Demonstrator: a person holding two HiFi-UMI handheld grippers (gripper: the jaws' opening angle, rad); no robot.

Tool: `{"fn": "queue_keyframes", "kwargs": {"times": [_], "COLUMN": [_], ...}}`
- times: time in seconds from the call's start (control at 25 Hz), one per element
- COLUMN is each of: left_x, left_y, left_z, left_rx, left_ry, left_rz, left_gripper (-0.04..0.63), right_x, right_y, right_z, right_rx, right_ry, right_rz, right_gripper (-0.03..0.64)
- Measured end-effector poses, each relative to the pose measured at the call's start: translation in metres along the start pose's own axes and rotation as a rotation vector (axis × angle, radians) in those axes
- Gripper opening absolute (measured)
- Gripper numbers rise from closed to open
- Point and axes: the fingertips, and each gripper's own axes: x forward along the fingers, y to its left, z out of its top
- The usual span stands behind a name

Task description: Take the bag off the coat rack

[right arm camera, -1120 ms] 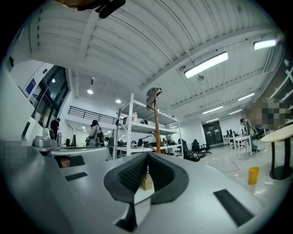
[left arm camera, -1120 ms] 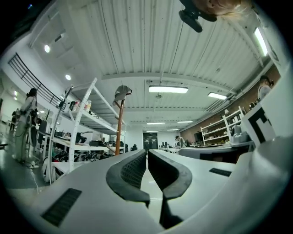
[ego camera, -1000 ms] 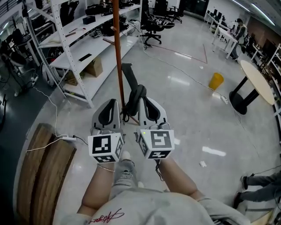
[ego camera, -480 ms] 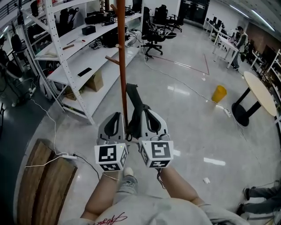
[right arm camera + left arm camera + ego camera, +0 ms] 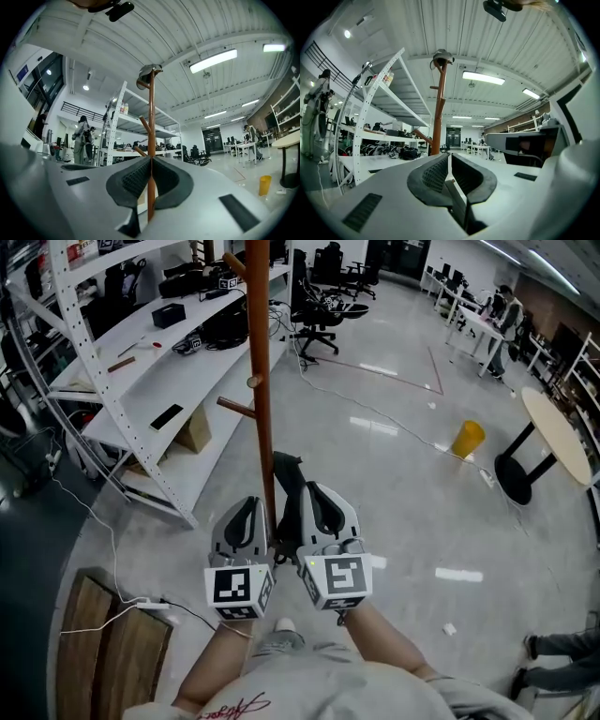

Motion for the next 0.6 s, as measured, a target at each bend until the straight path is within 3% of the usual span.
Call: {"fn": "queue_keyframes", "kwargs": {"times": [0.6], "left_x": [0.037], "left_y": [0.01], "left_z": [-0.028], "left_rx": [-0.047], "left_ry": [0.06], "left_rz": [-0.028], "left_gripper": [0.028], "right_x": [0.028], "right_y": [-0.01], "right_z": [-0.032], "right_rx": [0.016], "right_ry": [0.071], "right_rz": [0.027], "right_gripper": [0.02]}}
